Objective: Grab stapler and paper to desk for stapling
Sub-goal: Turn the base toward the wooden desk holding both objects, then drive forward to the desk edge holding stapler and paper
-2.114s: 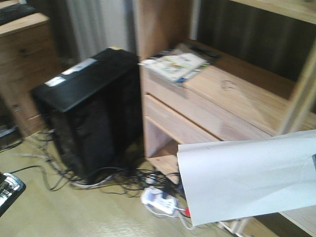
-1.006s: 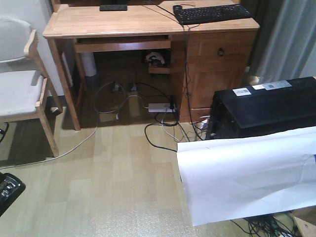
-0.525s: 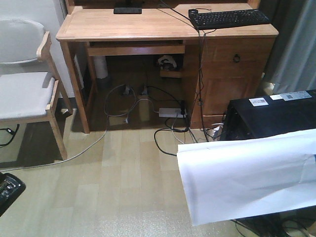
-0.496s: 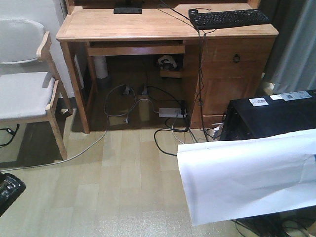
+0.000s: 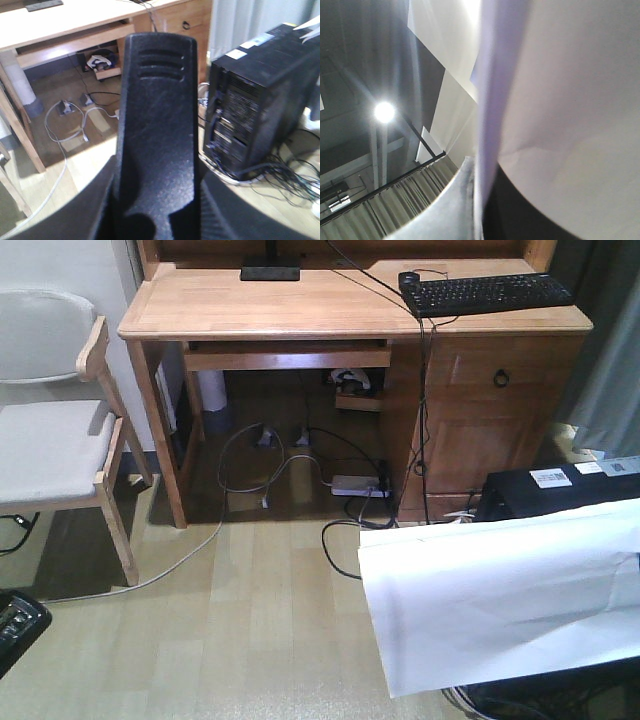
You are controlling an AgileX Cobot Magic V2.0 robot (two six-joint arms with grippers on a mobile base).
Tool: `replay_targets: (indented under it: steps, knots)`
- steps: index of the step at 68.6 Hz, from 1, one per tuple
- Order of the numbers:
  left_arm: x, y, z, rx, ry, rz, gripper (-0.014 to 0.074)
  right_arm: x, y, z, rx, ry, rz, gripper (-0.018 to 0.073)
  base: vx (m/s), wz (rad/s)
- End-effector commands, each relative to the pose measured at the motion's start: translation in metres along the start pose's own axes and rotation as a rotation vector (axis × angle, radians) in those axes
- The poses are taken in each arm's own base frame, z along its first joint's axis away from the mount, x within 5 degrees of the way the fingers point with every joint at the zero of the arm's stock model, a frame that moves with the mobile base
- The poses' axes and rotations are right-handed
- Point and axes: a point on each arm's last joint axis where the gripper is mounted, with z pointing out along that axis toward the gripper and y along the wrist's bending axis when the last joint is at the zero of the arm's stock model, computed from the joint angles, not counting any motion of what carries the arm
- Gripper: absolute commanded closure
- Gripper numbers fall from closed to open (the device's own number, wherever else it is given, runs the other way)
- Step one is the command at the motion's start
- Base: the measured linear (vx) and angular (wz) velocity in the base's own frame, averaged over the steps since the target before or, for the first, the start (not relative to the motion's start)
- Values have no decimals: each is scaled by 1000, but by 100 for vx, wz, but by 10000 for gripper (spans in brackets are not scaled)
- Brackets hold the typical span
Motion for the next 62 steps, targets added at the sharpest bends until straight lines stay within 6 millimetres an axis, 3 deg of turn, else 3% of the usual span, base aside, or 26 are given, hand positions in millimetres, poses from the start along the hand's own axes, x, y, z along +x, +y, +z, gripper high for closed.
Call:
replay_targets:
  steps: [1,62]
  knots:
    - [-18,1,-5,-11,-132,-9,603,0,3,-5,-54,-30,0,564,20,3]
    - [-18,1,-5,-11,-132,-9,603,0,3,-5,-55,-31,0,564,19,3]
